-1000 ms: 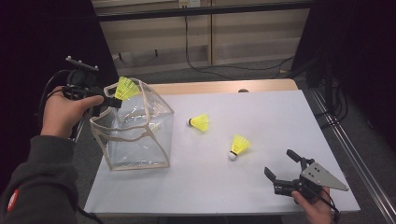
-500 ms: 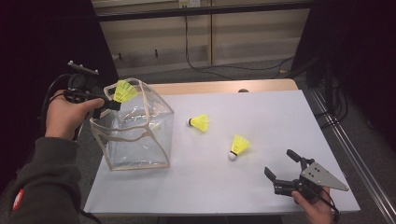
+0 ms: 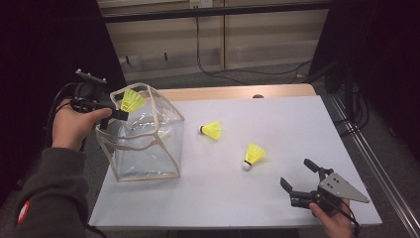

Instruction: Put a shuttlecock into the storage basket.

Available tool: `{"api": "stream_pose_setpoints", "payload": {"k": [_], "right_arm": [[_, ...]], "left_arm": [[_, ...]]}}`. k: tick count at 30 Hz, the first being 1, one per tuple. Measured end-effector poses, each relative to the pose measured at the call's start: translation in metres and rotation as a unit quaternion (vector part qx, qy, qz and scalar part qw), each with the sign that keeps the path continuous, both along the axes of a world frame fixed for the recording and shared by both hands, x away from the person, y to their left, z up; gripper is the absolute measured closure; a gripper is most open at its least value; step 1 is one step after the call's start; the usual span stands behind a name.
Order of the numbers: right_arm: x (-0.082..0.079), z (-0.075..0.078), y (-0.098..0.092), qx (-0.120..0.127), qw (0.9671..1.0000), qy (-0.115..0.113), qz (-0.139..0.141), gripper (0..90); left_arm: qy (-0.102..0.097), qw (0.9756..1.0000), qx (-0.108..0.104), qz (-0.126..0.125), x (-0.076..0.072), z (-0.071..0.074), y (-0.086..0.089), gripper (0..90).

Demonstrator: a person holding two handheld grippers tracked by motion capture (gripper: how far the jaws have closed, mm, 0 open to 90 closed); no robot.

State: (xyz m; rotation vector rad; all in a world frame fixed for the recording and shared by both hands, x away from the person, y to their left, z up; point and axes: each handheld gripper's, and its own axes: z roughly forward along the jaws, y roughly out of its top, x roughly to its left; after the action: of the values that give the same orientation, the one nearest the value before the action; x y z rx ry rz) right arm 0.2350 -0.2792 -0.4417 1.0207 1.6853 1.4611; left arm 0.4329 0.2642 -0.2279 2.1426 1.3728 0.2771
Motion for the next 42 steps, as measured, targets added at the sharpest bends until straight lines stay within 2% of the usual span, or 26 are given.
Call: {"api": "stream_pose_setpoints", "payload": {"k": [42], "right_arm": [[0.000,0.000,0.000,0.000,1.0000,0.000,0.000,2.6]], "left_arm": [[0.025,0.9995,0.014,0.011,0.010,-0.029,-0.007,64.6]]}}
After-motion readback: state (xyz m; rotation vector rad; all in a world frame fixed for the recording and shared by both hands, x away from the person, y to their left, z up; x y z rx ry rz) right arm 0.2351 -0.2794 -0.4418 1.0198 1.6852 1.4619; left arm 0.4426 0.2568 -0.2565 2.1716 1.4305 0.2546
